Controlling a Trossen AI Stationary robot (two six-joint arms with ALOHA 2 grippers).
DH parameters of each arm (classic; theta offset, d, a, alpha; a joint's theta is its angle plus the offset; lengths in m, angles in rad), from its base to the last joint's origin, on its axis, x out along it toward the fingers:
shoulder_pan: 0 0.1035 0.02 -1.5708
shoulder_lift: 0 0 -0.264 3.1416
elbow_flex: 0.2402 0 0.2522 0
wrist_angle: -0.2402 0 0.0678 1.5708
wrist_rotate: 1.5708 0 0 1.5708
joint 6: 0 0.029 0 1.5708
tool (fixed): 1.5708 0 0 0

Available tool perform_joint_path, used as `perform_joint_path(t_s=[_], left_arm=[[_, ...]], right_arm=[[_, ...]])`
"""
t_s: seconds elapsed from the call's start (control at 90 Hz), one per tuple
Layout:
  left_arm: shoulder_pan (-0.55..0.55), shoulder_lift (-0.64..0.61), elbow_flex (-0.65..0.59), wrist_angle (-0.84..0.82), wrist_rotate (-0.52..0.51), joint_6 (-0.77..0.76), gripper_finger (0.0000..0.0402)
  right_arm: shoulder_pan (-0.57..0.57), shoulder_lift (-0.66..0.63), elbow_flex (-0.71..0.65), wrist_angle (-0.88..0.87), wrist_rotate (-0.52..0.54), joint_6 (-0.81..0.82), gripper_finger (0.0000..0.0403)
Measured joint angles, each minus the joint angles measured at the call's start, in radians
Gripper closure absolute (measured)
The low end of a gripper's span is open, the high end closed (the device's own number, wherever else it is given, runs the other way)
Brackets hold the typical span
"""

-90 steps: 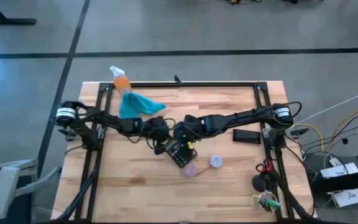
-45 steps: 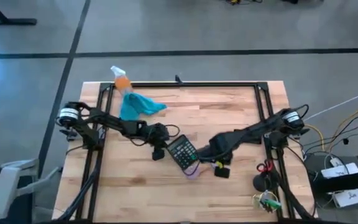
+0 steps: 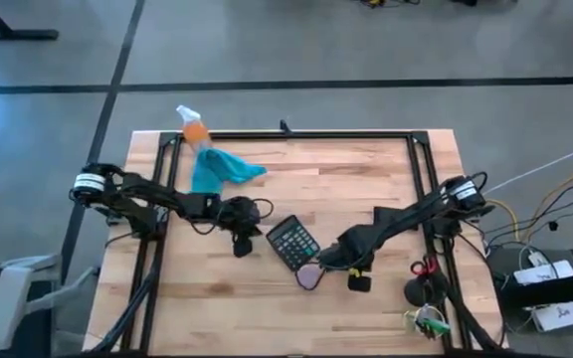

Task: Apply microfiber cloth
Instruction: Adjust the white scented candle, then return to Home Position

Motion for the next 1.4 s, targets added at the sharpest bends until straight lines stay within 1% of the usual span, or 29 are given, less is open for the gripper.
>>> perform_joint_path(t_s=[0.067, 0.267, 0.378, 0.5, 0.611, 0.711, 0.767, 0.822, 0.911, 1.078, 1.144, 1.244, 1.322, 1.4], left_arm=[[0.000, -0.028, -0.023, 0.017, -0.001, 0.002, 0.0401], [0.000, -0.109, -0.084, 0.121, -0.002, 0.017, 0.0400], [0.000, -0.166, -0.115, 0.149, -0.002, 0.035, 0.0401], [0.000, -0.231, -0.157, 0.207, -0.003, 0.046, 0.0398], [0.000, -0.289, -0.209, 0.331, -0.002, 0.072, 0.0398], [0.000, -0.340, -0.259, 0.442, -0.002, 0.116, 0.0398], [0.000, -0.374, -0.284, 0.481, -0.002, 0.138, 0.0398], [0.000, -0.397, -0.299, 0.510, -0.001, 0.144, 0.0399], [0.000, -0.439, -0.318, 0.497, -0.001, 0.148, 0.0401], [0.000, -0.475, -0.320, 0.509, -0.001, 0.190, 0.0397], [0.000, -0.479, -0.322, 0.503, -0.001, 0.192, 0.0397], [0.000, -0.483, -0.323, 0.501, -0.001, 0.192, 0.0399], [0.000, -0.488, -0.325, 0.480, -0.001, 0.192, 0.0401], [0.001, -0.489, -0.324, 0.488, -0.001, 0.192, 0.0400]], right_arm=[[-0.001, 0.003, -0.002, 0.060, 0.041, -0.028, 0.0403], [-0.004, 0.002, 0.013, 0.198, 0.111, -0.115, 0.0403], [-0.009, 0.001, 0.028, 0.228, 0.171, -0.150, 0.0403], [-0.020, -0.006, 0.052, 0.220, 0.181, -0.181, 0.0403], [-0.028, -0.033, 0.065, 0.231, 0.182, -0.223, 0.0403], [-0.034, -0.059, 0.045, 0.316, 0.198, -0.290, 0.0403], [-0.040, -0.077, 0.028, 0.388, 0.200, -0.323, 0.0403], [-0.047, -0.086, 0.017, 0.422, 0.201, -0.346, 0.0403], [-0.062, -0.096, 0.012, 0.433, 0.203, -0.361, 0.0403], [-0.096, -0.121, -0.001, 0.490, 0.202, -0.373, 0.0403], [-0.103, -0.131, -0.019, 0.501, 0.200, -0.379, 0.0403], [-0.110, -0.162, -0.071, 0.578, 0.198, -0.381, 0.0403], [-0.113, -0.194, -0.125, 0.697, 0.173, -0.381, 0.0403], [-0.114, -0.226, -0.185, 0.892, 0.143, -0.381, 0.0403]])
